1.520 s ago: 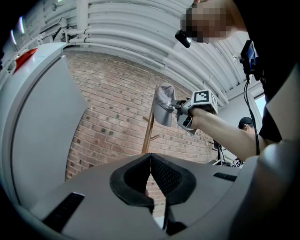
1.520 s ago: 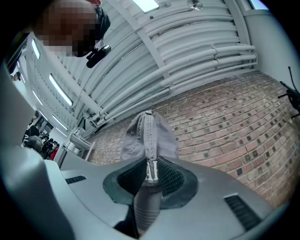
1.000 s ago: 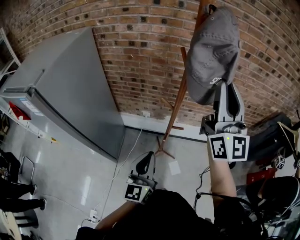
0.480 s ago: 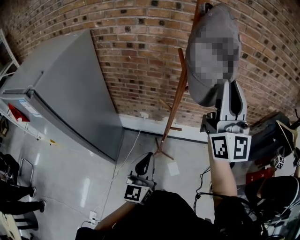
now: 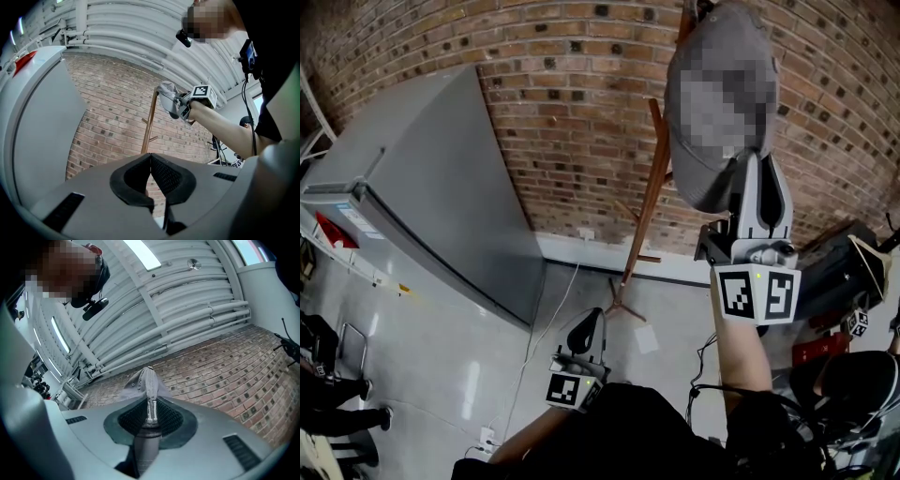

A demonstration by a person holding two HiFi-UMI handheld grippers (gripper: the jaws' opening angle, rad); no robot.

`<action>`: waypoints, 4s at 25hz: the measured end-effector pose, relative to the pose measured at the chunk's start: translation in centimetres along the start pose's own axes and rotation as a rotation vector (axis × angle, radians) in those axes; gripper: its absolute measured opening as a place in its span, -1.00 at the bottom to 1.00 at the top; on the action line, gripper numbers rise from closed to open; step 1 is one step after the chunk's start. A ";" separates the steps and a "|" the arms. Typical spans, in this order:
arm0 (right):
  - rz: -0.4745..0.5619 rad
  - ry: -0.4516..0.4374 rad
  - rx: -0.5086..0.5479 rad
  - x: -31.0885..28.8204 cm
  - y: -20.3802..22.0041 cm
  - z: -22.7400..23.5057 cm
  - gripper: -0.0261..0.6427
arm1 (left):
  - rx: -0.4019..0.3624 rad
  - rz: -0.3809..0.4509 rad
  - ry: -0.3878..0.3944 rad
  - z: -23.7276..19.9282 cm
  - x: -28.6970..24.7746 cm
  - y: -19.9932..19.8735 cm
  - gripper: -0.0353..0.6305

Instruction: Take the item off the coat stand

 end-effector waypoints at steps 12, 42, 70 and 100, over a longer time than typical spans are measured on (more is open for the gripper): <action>0.069 0.006 0.017 0.9 -1.7 -0.4 -0.73 | 0.013 0.011 -0.011 -0.2 0.9 0.4 -0.84; 0.042 0.054 0.056 7.1 -0.8 -1.3 -0.73 | 0.040 0.021 0.033 1.1 2.1 1.2 -0.84; -0.012 0.077 0.070 11.6 -1.4 -2.3 -0.73 | 0.019 -0.066 0.051 2.1 4.3 1.6 -0.84; -0.310 0.118 0.006 24.0 5.3 -3.6 -0.73 | 0.013 -0.069 0.136 4.9 3.1 0.8 -0.84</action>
Point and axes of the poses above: the fingertips, and each gripper's own axes: x backward along the fingers, z to its right, y out of its underside, the point moved 9 cm from there along x, backward along the fingers, and after that the axes turned 5 degrees about -z, right-handed, at the moved point
